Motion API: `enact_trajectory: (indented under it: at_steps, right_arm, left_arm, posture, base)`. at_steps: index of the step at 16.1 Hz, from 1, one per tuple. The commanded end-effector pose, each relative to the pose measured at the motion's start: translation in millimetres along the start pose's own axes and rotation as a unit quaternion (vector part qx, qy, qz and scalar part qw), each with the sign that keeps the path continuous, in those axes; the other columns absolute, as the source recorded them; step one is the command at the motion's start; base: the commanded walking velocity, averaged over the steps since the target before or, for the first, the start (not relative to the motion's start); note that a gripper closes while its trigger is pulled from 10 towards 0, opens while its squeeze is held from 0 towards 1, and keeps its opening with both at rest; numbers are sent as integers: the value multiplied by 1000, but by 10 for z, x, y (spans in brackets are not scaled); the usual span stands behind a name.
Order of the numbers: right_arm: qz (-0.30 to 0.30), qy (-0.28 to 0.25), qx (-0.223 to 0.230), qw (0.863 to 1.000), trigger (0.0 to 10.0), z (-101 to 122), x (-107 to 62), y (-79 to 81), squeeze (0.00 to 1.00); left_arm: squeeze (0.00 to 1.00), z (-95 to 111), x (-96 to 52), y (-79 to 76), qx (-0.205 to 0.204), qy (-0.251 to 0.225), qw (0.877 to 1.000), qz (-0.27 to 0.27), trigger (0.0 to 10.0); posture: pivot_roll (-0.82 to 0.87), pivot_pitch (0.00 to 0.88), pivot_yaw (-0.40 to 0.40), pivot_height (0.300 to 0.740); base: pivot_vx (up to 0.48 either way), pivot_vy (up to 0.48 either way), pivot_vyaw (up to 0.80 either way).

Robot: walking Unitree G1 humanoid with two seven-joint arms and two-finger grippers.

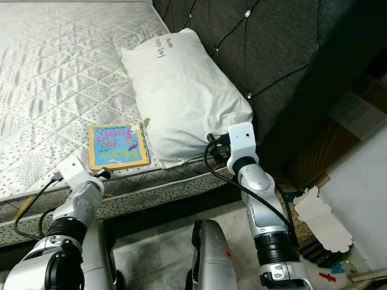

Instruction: Clean up the room

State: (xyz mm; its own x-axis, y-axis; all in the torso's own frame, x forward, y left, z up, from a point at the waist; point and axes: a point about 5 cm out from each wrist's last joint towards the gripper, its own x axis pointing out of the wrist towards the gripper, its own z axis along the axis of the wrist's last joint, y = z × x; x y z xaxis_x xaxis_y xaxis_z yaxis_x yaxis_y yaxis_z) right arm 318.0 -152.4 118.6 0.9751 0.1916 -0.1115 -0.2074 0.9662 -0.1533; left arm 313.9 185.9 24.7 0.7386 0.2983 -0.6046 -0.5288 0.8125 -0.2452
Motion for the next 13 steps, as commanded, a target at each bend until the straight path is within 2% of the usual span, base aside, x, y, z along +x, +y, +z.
enact_trajectory:
  at_steps: [1,2,6,9,10,11,13]
  right_arm:
    - [-6,-7,-2,1000,10000,40,22,-43,0]
    - [-6,-7,-1,1000,10000,40,27,-40,0]
    - [-2,-14,7,1000,10000,58,84,30,0]
    - [4,-24,16,1000,10000,100,165,105,0]
    - [4,-27,19,999,10000,111,185,121,0]
    - [4,-32,23,999,10000,131,228,156,0]
    - [4,-37,29,999,10000,140,260,190,0]
  left_arm:
    - [0,33,-25,-150,10,-7,1000,-29,10000]
    - [0,5,-38,-181,13,-4,999,-35,10000]
    - [0,-190,-192,-490,67,11,992,-106,10000]
    - [0,-235,-350,-738,129,0,977,-172,10000]
    - [0,-191,-396,-797,164,-25,968,-188,10000]
    - [0,-55,-446,-862,220,-83,951,-200,10000]
    - [0,90,-507,-900,236,-129,940,-208,10000]
  posture:
    - [-158,0,-118,563]
    - [-157,0,-117,563]
    - [-130,0,-110,563]
    - [-110,0,-98,563]
    - [-104,0,-92,563]
    - [-95,0,-83,563]
    - [-81,0,-71,563]
  base:
    - [0,0,0]
    - [0,0,0]
    - [0,0,0]
    - [0,0,0]
    - [0,0,0]
    - [0,0,0]
    - [0,0,0]
